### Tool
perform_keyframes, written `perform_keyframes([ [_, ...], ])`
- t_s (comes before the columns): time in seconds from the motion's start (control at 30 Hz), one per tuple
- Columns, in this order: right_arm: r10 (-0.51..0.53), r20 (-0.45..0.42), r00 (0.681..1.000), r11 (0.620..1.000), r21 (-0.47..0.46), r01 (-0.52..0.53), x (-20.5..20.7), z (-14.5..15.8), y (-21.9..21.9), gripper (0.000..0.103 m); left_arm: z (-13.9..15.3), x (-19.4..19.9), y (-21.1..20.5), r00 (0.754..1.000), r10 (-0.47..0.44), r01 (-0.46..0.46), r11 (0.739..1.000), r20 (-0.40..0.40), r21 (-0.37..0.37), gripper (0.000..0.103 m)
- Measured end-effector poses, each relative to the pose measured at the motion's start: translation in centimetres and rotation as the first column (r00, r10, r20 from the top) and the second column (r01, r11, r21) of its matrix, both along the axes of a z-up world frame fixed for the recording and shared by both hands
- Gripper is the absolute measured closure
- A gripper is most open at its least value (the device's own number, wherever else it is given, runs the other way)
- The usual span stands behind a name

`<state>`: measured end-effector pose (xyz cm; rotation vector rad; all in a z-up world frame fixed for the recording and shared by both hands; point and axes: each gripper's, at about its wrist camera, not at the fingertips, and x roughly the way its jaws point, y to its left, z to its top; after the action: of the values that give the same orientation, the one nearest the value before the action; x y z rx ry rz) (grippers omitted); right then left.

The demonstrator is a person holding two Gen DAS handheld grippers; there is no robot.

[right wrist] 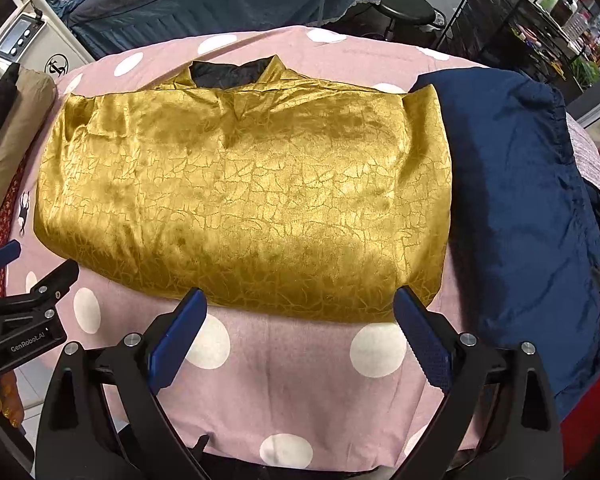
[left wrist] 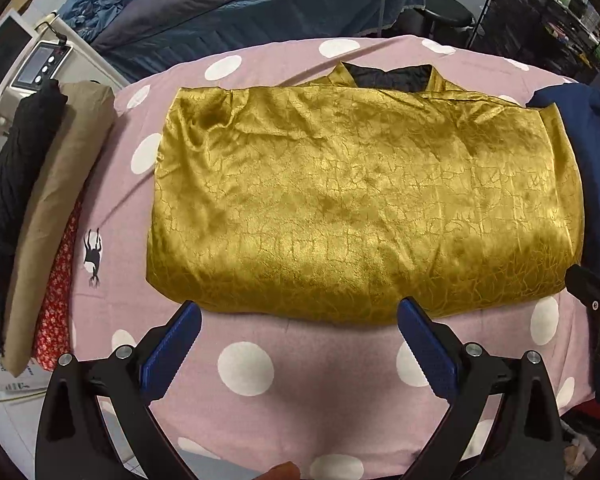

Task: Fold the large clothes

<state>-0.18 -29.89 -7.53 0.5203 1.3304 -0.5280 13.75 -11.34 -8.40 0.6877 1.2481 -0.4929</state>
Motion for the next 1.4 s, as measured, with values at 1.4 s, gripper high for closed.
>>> perform_keyframes([
  [1.4,0.035,-0.050,0.998,0.999,-0.002,-0.036,1.6,-0.2,-0.3,0.010,-0.2,0.3,-0.1,0.999,0.020,-0.020,1.000,-0.051,0.000,0.007],
])
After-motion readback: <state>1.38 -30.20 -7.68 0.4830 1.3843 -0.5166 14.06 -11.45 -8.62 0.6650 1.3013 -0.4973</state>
